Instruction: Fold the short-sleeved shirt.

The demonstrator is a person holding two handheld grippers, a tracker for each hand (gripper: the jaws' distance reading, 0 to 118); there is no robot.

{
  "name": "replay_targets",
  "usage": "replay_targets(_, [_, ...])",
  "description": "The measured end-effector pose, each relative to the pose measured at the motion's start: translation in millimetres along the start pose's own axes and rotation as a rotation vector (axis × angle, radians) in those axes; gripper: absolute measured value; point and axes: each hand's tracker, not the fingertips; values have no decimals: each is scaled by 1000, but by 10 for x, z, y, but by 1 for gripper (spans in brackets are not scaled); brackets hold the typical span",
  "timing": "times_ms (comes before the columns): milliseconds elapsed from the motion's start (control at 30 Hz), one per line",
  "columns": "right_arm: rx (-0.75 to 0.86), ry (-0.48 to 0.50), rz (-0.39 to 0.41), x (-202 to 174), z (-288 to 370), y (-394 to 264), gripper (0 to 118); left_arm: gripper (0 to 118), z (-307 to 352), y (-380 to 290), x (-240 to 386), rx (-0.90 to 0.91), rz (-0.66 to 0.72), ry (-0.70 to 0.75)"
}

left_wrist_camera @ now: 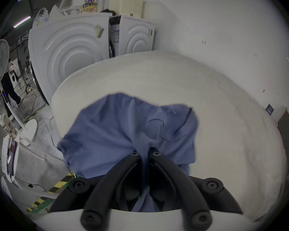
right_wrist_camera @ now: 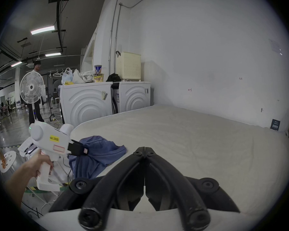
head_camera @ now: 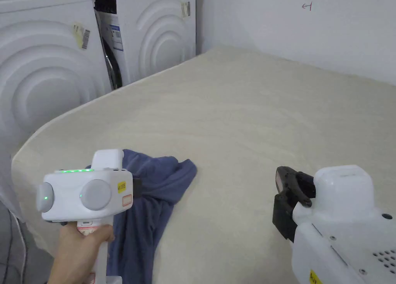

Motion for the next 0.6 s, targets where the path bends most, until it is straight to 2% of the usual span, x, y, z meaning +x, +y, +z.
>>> replay_targets(100, [31,-22,-8,83,146,64,0,5,335,172,127,81,-52,4])
replay_targets(267, [84,-79,-11,267,450,195,0,5,1052,606,510,250,-138,-69])
replay_targets(367, [131,-98,-59,427,689,283,0,5,1500,868,819,356,-204,-134])
replay_targets(500, [189,-206,-35,634,992,368,0,5,2064,1124,1340,478,-272,-273])
replay_targets(600, [223,-260,-70,846,1264,417,0,5,2383,1234,1838,536,-375,-325])
